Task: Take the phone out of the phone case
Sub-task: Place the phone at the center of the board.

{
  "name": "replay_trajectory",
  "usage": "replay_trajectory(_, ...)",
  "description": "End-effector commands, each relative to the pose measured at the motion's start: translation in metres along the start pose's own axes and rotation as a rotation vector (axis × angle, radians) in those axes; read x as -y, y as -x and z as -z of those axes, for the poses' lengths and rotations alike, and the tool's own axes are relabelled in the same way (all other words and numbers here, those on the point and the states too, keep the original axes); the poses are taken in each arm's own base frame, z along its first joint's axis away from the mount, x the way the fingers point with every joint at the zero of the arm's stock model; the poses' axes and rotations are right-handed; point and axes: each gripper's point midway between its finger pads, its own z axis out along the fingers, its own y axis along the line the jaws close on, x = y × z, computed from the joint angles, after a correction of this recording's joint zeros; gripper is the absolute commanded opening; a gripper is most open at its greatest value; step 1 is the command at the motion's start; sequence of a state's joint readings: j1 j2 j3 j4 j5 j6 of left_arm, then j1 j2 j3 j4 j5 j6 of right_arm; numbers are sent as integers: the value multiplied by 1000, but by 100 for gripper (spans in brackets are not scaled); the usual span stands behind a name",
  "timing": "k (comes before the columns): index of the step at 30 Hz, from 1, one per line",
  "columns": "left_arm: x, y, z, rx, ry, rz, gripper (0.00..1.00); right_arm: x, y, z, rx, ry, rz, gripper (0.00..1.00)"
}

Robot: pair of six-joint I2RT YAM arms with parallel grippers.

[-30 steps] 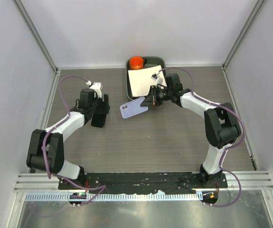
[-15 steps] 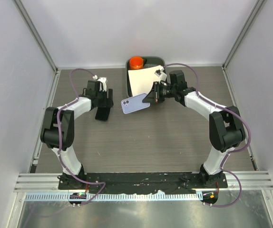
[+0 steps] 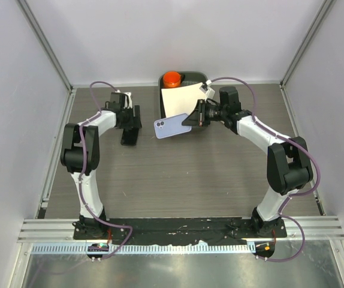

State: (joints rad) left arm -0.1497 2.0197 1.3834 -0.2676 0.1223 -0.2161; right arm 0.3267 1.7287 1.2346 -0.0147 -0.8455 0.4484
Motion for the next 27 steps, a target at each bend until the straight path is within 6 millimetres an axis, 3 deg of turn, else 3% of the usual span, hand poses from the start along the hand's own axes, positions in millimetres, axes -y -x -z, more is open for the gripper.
replay_trajectory(1,5,8,0,-23,-30,32,10,-25,18,9,54,55,71,1)
replay_trajectory(14,6,1,-12,-97,-44,50,46,-22,18,7,52,51,69,1)
replay_trajectory(19,5,-6,-9,-105,-39,69,52,-19,16,6,43,54,58,1)
replay_trajectory(27,2,0,4,-8,-1,106,58,-23,18,8,50,57,62,1)
